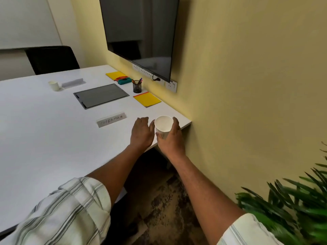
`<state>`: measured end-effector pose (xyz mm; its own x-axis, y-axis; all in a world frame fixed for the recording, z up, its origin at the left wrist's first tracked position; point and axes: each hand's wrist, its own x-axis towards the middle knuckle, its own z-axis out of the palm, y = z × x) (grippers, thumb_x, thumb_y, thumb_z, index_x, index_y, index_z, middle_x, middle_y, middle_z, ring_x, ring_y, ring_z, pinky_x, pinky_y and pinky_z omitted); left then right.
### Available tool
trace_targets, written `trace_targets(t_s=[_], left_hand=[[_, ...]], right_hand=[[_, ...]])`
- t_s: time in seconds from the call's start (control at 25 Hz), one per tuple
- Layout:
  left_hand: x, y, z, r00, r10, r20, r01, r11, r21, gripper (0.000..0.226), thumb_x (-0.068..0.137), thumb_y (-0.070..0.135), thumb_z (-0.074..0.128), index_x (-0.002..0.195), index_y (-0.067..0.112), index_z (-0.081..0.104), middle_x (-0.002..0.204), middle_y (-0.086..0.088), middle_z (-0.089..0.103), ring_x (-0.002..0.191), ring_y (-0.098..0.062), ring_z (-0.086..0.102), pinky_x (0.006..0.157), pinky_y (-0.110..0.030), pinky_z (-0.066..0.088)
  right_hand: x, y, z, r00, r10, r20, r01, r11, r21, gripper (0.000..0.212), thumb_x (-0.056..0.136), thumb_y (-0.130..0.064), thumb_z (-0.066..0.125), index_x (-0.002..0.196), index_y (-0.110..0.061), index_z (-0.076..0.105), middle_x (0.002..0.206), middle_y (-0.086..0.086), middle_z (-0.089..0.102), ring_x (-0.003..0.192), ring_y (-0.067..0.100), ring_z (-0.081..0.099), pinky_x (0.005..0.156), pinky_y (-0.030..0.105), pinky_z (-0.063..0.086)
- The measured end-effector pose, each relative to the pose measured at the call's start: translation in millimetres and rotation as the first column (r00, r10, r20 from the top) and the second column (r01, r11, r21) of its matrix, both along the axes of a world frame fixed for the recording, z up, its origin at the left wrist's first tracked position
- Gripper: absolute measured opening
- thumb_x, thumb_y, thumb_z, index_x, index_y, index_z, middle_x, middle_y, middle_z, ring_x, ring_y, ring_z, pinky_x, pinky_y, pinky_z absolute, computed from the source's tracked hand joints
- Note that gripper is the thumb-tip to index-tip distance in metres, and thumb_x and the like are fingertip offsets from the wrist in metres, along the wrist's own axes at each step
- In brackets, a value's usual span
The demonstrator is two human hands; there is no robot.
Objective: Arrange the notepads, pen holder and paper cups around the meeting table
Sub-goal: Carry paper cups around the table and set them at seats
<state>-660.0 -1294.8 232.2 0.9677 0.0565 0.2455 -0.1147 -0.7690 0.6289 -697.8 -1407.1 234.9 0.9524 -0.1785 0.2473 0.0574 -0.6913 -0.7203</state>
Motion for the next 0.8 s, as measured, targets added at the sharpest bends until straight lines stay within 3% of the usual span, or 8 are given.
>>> trace_targets(t_s=[0.24,0.52,0.8], left_hand=[[79.9,15.0,-59.3,0.979,0.147,-0.139,-0.153,0.987,-0.039,0.042,0.1,0.03,0.037,0.117,-0.002,0.058,0.123,-0.022,0.059,0.119,-0.035,0.049,0.102,-0.039,0.036],[127.1,35.0,-90.7,0.937,0.238,-0.256,-0.26,0.964,-0.057,0.049,0.1,0.035,0.036,0.133,0.001,0.047,0.138,-0.017,0.05,0.13,-0.032,0.041,0.111,-0.04,0.031],[167.3,64.2,-112.3,0.91,0.302,-0.283,-0.329,0.943,-0.048,0.051,0.099,0.037,0.036,0.136,0.003,0.042,0.142,-0.014,0.045,0.134,-0.029,0.037,0.111,-0.038,0.029]], right_hand=[[96.1,-5.2,-22.5,0.986,0.108,-0.126,-0.106,0.994,0.023,0.081,0.082,-0.018,0.07,0.143,-0.016,0.018,0.142,0.014,0.036,0.127,0.029,0.044,0.1,0.035,0.045],[173.4,16.1,-54.4,0.959,0.171,-0.227,-0.162,0.985,0.06,0.077,0.079,-0.022,0.074,0.137,-0.013,0.024,0.137,0.011,0.042,0.121,0.028,0.049,0.093,0.032,0.045],[247.7,47.1,-87.2,0.936,0.238,-0.258,-0.24,0.97,0.027,0.078,0.076,-0.029,0.077,0.134,-0.016,0.027,0.133,0.009,0.048,0.118,0.03,0.052,0.094,0.042,0.05]])
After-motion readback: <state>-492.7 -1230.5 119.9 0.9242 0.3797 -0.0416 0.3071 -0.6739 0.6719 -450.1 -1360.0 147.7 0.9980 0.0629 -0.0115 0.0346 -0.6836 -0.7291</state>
